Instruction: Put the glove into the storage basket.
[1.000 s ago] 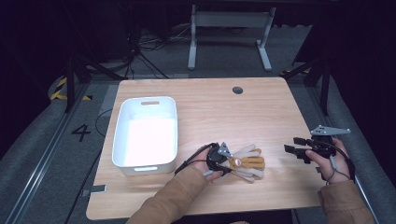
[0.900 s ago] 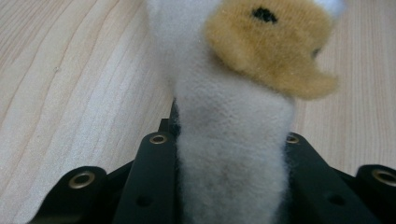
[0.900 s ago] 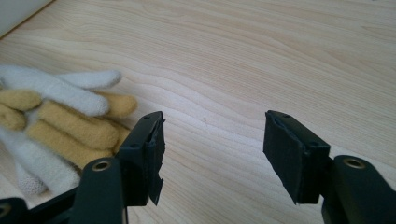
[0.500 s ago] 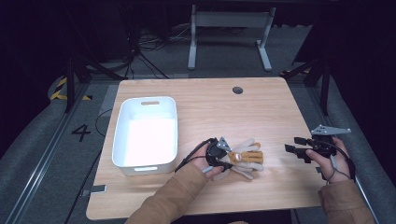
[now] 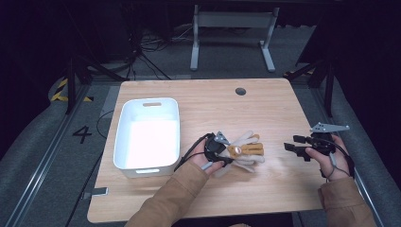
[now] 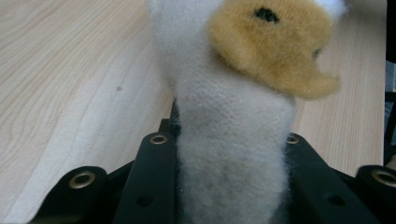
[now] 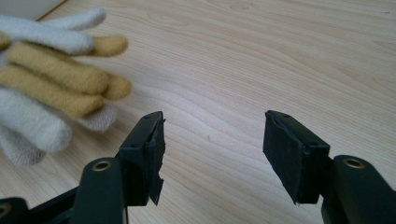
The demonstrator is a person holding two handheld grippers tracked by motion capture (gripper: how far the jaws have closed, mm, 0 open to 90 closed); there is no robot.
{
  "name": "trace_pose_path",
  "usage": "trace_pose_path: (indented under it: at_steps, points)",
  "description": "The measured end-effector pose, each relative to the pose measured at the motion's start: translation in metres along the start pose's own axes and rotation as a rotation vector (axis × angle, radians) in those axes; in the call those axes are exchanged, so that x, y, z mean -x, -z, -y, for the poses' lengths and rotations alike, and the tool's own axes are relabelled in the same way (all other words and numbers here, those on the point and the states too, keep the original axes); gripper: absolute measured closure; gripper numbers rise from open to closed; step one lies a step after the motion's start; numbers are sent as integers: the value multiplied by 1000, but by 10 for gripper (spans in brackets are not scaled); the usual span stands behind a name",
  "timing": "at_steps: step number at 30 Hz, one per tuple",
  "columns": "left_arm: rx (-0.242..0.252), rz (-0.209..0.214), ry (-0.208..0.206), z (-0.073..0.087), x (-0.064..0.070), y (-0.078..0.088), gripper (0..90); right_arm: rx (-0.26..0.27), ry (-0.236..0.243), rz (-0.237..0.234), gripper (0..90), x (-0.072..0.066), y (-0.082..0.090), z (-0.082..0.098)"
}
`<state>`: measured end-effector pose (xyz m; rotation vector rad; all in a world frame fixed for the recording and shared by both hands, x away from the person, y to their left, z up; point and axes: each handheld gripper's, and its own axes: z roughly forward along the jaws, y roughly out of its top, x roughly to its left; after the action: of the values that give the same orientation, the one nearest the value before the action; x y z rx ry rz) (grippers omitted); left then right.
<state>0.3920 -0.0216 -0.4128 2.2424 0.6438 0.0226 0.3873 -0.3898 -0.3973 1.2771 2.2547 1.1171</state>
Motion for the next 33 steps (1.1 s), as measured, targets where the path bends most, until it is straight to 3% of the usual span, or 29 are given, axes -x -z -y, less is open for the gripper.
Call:
trace_pose_path:
  at_steps: [8,13,19,25,30,33]
  points:
    - [-2,-34,45,-8,-10,14,718,-8,-1,6,395,2,-1,1]
    - [-1,-39,74,-11,-14,25,716,-41,-46,4,449,3,-6,1]
    - [-3,-93,121,-16,-20,38,715,-69,-18,6,443,5,-18,0]
    - [-3,-135,165,-27,-24,49,715,-61,-18,-17,442,9,-24,-1]
    - [-14,-147,278,-31,-33,60,715,-89,-13,-19,441,8,-30,2]
    - [-42,-185,306,-34,-35,66,715,-84,-13,-29,441,8,-30,1]
